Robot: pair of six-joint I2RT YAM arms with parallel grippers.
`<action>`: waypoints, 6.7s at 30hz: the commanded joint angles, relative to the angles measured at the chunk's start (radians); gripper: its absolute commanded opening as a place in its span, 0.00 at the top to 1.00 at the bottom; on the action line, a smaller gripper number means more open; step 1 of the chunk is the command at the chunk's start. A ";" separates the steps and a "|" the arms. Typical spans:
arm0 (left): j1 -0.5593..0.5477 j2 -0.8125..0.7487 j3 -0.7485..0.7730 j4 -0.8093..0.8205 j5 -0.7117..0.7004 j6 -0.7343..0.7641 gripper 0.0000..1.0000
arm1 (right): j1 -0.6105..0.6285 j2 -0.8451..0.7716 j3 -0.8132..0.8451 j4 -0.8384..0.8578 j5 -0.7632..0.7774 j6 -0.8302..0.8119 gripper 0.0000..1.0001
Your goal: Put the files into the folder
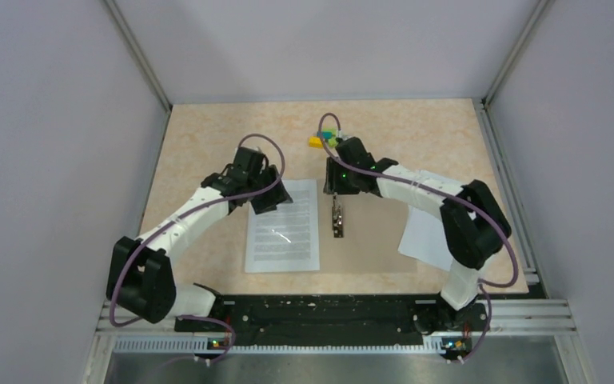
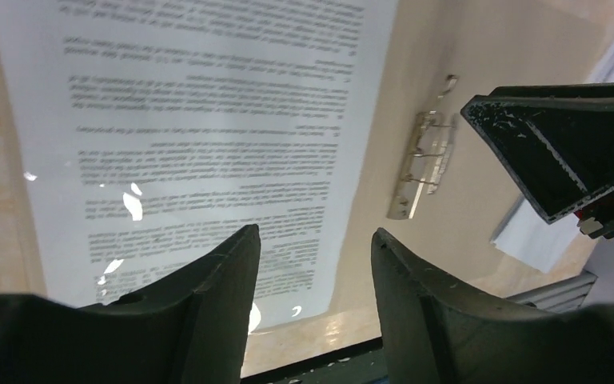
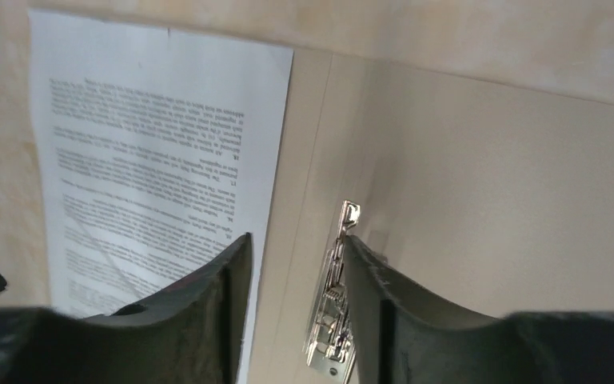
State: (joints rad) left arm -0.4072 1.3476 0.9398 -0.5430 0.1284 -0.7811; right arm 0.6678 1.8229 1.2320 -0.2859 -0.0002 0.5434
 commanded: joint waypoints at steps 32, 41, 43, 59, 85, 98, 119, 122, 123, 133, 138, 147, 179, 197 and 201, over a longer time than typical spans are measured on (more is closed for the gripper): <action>-0.332 0.626 0.459 0.095 -0.064 0.066 0.39 | -0.489 -0.478 -0.478 0.050 0.106 0.073 0.16; -0.230 0.539 0.340 0.077 -0.025 0.167 0.39 | -0.575 -0.543 -0.521 0.019 0.194 0.094 0.13; -0.221 0.532 0.344 0.064 -0.013 0.204 0.39 | -0.626 -0.571 -0.532 0.008 0.221 0.107 0.10; -0.325 0.751 0.804 0.175 0.183 0.217 0.35 | -1.049 -0.687 -0.647 0.047 0.281 0.192 0.01; -0.477 1.195 1.223 0.104 -0.015 0.154 0.27 | -1.102 -0.471 -0.761 0.236 0.006 0.111 0.01; -0.503 1.182 1.211 0.043 0.063 0.101 0.28 | -1.013 -0.493 -0.780 0.211 0.054 0.143 0.01; -0.553 1.298 1.355 -0.065 0.146 0.086 0.33 | -0.984 -0.394 -0.722 0.209 -0.129 0.081 0.01; -0.541 1.276 1.360 -0.037 0.174 0.075 0.34 | -0.982 -0.376 -0.711 0.211 -0.144 0.076 0.01; -0.535 1.267 1.360 -0.029 0.183 0.070 0.34 | -0.982 -0.373 -0.707 0.211 -0.149 0.076 0.01; -0.502 1.230 1.372 0.015 0.282 0.091 0.36 | -0.968 -0.343 -0.684 0.223 -0.214 0.057 0.01; -0.498 1.233 1.371 0.023 0.327 0.100 0.40 | -0.945 -0.338 -0.680 0.225 -0.250 0.050 0.01; -0.463 1.183 1.340 0.008 0.383 0.129 0.51 | -0.903 -0.338 -0.675 0.232 -0.312 0.041 0.01; -0.123 0.298 0.764 0.012 0.800 0.462 1.00 | -0.597 -0.614 -0.399 0.814 -0.869 0.291 0.01; -0.094 0.204 0.633 0.150 0.765 0.337 1.00 | -0.539 -0.727 -0.422 0.882 -0.967 0.375 0.45; -0.090 0.179 0.597 0.228 0.797 0.288 1.00 | -0.530 -0.728 -0.428 0.833 -0.983 0.341 0.51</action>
State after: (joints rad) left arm -0.5026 1.5986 1.5616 -0.4507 0.8928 -0.4355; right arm 0.1207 1.1130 0.8181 0.5529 -0.9443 0.9119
